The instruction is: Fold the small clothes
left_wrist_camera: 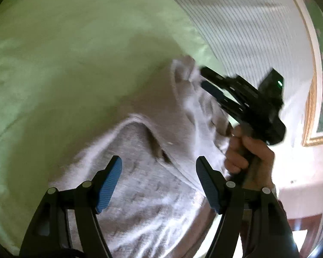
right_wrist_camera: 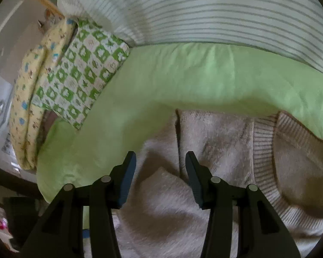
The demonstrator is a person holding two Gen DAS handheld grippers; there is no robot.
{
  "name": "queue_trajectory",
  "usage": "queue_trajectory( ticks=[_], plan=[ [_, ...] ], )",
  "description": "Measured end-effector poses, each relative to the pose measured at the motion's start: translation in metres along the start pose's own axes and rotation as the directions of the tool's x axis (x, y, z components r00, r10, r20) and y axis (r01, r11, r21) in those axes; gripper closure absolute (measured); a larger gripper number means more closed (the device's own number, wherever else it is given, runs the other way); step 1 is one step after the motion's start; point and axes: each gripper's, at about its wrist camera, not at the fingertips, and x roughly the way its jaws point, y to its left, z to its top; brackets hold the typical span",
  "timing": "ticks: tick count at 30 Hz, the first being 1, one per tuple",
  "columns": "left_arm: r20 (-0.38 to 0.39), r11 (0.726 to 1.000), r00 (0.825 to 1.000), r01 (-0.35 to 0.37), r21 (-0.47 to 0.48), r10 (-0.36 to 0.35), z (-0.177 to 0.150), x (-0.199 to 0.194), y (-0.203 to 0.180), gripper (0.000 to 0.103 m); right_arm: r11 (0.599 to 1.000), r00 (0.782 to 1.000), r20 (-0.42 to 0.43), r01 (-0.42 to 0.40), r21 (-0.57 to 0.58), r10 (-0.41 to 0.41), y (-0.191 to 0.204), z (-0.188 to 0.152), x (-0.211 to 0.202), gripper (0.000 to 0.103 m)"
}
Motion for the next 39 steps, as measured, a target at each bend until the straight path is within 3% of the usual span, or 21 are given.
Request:
queue_trajectory(
  ticks=[3,6,8,11,15,16,17,18,19,20,21,27,29,32,34,39],
  plan=[
    [-0.053,0.999,0.998,0.028,-0.019,-0.029,-0.002,0.02,-0.008,0.031,1.0,1.0,-0.015,0.002,-0.01,-0.002,-0.004,0.003,0.01,0.054],
    [-0.064,0.998,0.997,-0.049,-0.042,0.046,0.0,0.049,-0.002,0.031,1.0,1.0,-0.024,0.014,-0.023,-0.015,-0.007,0.006,0.015,0.054],
    [-0.07,0.993,0.996,-0.063,-0.099,0.056,0.006,0.063,0.015,0.031,0.999,0.999,-0.037,0.01,-0.038,-0.012,-0.009,0.008,0.02,0.054],
    [-0.036,0.98,0.999,0.005,-0.199,-0.012,0.018,0.07,0.04,0.031,0.997,0.998,-0.066,0.003,-0.078,-0.008,-0.008,0.013,0.029,0.06],
    [0.045,0.985,0.999,0.018,-0.173,-0.01,0.029,0.065,0.039,0.031,0.994,0.995,-0.097,-0.008,-0.107,-0.002,-0.011,0.019,0.043,0.066],
    [0.06,0.985,0.998,0.024,-0.169,-0.014,0.031,0.066,0.04,0.033,0.995,0.994,-0.111,-0.009,-0.1,-0.002,-0.014,0.02,0.048,0.071],
    [0.069,0.986,0.998,0.025,-0.162,-0.014,0.032,0.069,0.041,0.035,0.995,0.992,-0.122,-0.003,-0.097,-0.009,-0.017,0.022,0.053,0.085],
    [0.082,0.988,0.997,0.02,-0.154,-0.008,0.033,0.069,0.04,0.038,0.995,0.992,-0.126,0.006,-0.098,-0.019,-0.019,0.022,0.056,0.093],
    [0.099,0.99,0.995,0.01,-0.141,0.004,0.032,0.069,0.038,0.054,0.995,0.992,-0.127,0.004,-0.099,-0.016,-0.02,0.023,0.056,0.093],
    [0.109,0.993,0.994,0.003,-0.119,0.01,0.033,0.072,0.035,0.084,0.995,0.993,-0.118,-0.004,-0.104,-0.009,-0.019,0.025,0.054,0.094],
    [0.106,0.994,0.994,0.0,-0.105,0.012,0.035,0.075,0.035,0.089,0.992,0.996,-0.094,-0.009,-0.123,-0.003,-0.013,0.029,0.048,0.094],
    [0.164,0.999,0.985,-0.047,0.001,0.047,0.031,0.065,0.036,0.092,0.963,1.0,0.014,0.006,-0.268,-0.002,0.027,0.057,0.042,0.1],
    [0.175,0.997,0.983,-0.069,0.03,0.063,0.031,0.062,0.037,0.091,0.964,1.0,0.005,0.004,-0.267,-0.003,0.03,0.064,0.052,0.1],
    [0.197,0.984,0.972,-0.152,0.091,0.132,0.034,0.066,0.034,0.087,0.947,0.995,-0.015,0.084,-0.31,-0.094,0.034,0.062,0.077,0.1],
    [0.192,0.981,0.972,-0.159,0.11,0.136,0.036,0.068,0.034,0.087,0.944,0.991,-0.008,0.122,-0.306,-0.13,0.032,0.06,0.086,0.1],
    [0.145,0.982,0.983,-0.135,0.13,0.116,0.037,0.051,0.038,0.077,0.971,0.994,0.025,0.106,-0.216,-0.103,0.024,0.06,0.064,0.097]
  ],
)
